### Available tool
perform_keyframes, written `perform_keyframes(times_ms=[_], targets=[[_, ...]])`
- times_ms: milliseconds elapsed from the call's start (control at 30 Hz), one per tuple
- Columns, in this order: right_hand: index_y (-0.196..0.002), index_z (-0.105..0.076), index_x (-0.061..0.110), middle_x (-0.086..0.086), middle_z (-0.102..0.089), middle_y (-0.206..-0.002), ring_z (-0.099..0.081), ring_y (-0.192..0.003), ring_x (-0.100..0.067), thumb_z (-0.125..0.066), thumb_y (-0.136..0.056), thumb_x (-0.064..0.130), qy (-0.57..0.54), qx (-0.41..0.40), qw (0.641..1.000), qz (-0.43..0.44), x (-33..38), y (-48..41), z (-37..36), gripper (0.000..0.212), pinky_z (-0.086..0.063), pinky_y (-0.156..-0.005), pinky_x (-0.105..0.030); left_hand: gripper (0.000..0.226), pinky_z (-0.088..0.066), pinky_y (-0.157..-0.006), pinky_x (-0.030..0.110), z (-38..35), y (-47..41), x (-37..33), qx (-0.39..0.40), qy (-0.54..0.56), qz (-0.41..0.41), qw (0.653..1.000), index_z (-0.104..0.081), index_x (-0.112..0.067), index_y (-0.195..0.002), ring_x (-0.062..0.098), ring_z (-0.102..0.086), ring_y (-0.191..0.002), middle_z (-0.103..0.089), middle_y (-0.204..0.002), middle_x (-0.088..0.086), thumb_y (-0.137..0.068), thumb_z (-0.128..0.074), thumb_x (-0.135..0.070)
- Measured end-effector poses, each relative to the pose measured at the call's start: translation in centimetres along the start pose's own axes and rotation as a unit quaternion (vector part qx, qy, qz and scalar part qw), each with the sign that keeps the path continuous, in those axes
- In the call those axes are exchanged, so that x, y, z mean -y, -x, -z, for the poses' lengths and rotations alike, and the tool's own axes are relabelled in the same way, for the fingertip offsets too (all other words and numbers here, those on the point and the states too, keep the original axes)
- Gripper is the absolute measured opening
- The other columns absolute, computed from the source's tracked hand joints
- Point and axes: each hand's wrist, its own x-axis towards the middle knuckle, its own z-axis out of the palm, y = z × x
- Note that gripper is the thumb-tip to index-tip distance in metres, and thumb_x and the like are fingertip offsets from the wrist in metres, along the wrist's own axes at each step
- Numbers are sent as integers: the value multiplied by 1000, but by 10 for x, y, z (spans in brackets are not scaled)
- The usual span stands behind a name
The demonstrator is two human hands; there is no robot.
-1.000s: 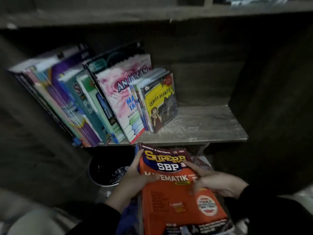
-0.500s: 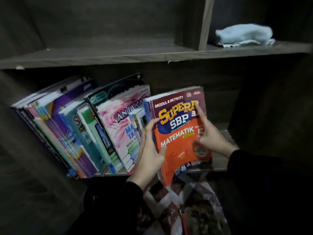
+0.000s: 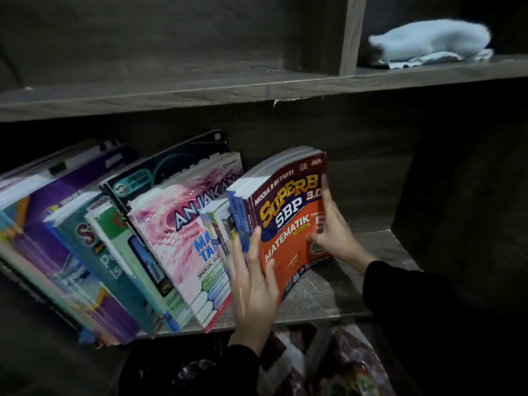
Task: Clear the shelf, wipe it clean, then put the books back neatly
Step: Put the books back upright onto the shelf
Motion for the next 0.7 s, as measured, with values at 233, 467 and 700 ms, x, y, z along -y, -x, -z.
perform_keyframes(times_ms=[233, 467, 700], targets=[[-145, 8, 52, -4, -34, -133, -40, -121, -14, -69, -84, 10, 37, 61, 994, -82, -16, 16, -13, 107, -39, -102, -50, 106, -33, -108, 53, -11, 36, 21, 31, -121, 4, 992, 2, -14, -153, 37, -25, -140, -19, -156, 21, -79, -74, -16], [-150, -19, 37, -8, -30, -141, -37, -131, -25, -64, -88, 13, 82, -47, 988, -124, -41, 54, -36, 80, -33, -110, -51, 91, -22, -110, 50, -2, 51, 13, 35, -113, -24, 993, -6, -16, -153, 29, -18, -142, -15, -156, 18, -84, -66, -18], [-74, -65, 6, -6, -52, -86, -56, -78, -16, -38, -70, 5, 87, -276, 957, 2, -87, 161, -49, 27, -46, -72, -27, 25, -43, -88, 33, -22, 121, -3, 155, 38, -74, 984, -58, -15, -108, 25, -55, -96, -59, -101, 8, -87, -45, -10]])
